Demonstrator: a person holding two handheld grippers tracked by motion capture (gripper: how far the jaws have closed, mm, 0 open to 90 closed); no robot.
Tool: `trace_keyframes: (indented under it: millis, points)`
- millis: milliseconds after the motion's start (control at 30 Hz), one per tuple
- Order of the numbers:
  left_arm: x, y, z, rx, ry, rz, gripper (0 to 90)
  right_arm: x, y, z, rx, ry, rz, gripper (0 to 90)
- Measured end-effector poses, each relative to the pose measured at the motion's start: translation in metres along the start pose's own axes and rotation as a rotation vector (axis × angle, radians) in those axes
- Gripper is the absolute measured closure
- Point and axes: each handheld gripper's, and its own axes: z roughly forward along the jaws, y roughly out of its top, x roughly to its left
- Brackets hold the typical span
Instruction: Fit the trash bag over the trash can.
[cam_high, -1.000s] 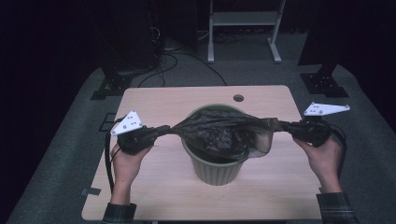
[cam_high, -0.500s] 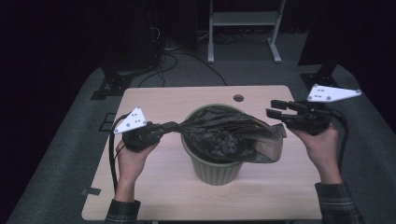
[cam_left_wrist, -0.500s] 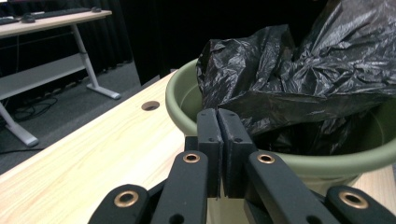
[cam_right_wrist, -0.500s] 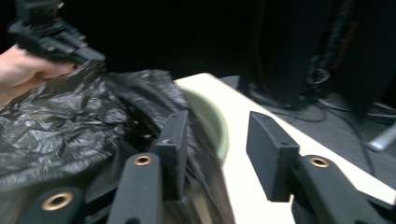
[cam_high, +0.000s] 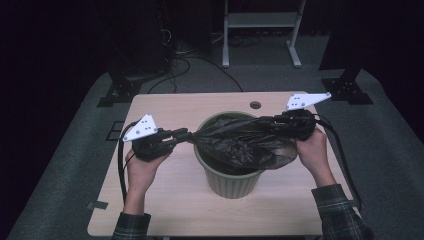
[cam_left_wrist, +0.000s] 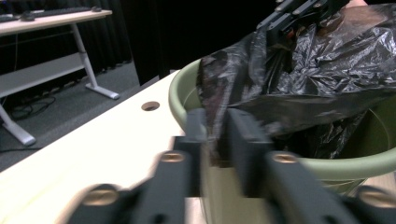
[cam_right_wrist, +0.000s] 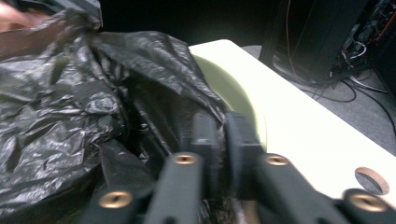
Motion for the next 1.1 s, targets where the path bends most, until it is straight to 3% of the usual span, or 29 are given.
trace_keyframes:
  millis: [100, 367, 533, 700, 933, 1000, 1100]
  points:
    - [0.002, 0.002, -0.006, -0.025, 0.002, -0.009, 58.5, -0.001, 0.000, 0.002, -0.010, 0.002, 0.002, 90.0]
    - [0.003, 0.023, -0.010, -0.103, -0.035, -0.020, 46.7, -0.001, 0.000, 0.005, -0.006, 0.003, 0.018, 90.0]
    - [-0.002, 0.032, 0.011, -0.062, -0.065, 0.006, 43.1, 0.000, 0.000, 0.006, -0.011, 0.008, 0.018, 90.0]
    - [-0.007, 0.027, 0.029, -0.012, -0.094, 0.014, 39.8, -0.002, 0.001, 0.005, -0.020, 0.009, 0.027, 90.0]
    - [-0.006, 0.018, 0.030, 0.037, -0.088, 0.027, 55.0, -0.005, 0.002, 0.003, -0.025, 0.004, 0.033, 90.0]
    - [-0.005, 0.016, 0.028, 0.061, -0.085, 0.042, 69.9, -0.006, 0.003, 0.003, -0.032, 0.002, 0.035, 90.0]
    - [-0.001, 0.015, 0.027, 0.056, -0.084, 0.033, 87.3, -0.008, 0.003, 0.003, -0.038, 0.003, 0.041, 90.0]
